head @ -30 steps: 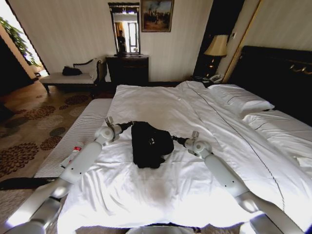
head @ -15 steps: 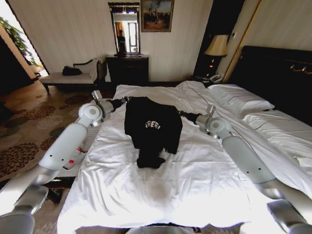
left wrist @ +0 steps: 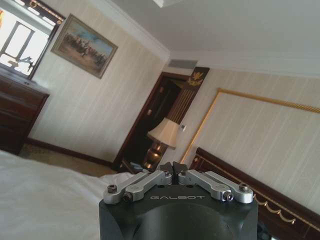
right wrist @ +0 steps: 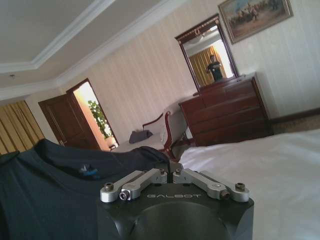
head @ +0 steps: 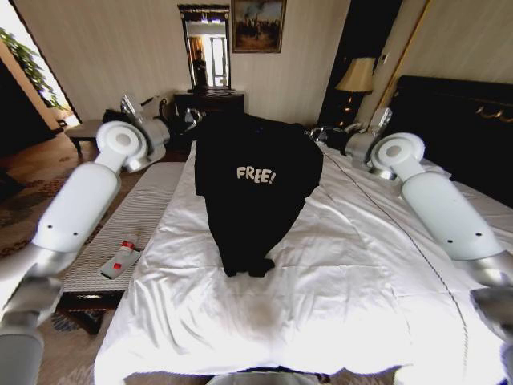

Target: Fold the clothes on the bed.

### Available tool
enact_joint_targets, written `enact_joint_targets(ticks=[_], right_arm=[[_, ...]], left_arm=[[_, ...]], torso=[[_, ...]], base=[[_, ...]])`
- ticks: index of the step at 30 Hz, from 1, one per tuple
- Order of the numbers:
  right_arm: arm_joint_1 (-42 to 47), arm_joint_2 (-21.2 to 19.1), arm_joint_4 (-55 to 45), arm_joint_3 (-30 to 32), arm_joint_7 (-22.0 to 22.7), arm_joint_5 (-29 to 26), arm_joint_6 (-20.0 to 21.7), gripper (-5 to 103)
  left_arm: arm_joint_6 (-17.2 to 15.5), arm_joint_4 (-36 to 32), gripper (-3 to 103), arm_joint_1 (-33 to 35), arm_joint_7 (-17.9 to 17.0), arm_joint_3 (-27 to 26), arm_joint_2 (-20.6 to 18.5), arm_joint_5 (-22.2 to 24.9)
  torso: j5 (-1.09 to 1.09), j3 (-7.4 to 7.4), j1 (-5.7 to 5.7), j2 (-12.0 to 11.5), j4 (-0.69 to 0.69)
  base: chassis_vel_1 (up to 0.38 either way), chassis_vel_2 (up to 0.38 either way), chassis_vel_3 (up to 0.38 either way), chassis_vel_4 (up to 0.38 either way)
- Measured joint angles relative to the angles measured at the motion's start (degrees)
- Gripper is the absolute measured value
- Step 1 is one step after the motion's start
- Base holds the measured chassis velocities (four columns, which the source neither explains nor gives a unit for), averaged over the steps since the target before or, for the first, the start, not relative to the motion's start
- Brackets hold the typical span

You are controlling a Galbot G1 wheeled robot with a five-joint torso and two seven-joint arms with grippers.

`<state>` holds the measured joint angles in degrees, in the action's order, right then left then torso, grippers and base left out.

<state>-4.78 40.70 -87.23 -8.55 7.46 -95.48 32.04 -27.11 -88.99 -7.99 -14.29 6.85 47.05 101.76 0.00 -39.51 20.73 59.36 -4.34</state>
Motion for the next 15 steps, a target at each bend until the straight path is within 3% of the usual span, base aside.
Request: enact_joint_targets(ticks=[7,15], right_arm=[[-16.4,2.1,9.5,-10.4,-2.0,-3.0,0.2,0],[-19.8,2.4,10.6,-11.8,-2.3,-4.3,0.3,0]], left_arm=[[-1.2,6.4,1,-12.7,0.4,6.7,2.3,4.3],[-1.7,5.2,1,-16.6,0.2,8.1,1.2,7.5]], torso=[[-0.04,0.01,-0.01,0.0,0.01],[-0.01,0.01,-0.01,0.0,-0.03]], base=[[0.0,0.0,0.0,0.0],[0.0,0.0,0.0,0.0]])
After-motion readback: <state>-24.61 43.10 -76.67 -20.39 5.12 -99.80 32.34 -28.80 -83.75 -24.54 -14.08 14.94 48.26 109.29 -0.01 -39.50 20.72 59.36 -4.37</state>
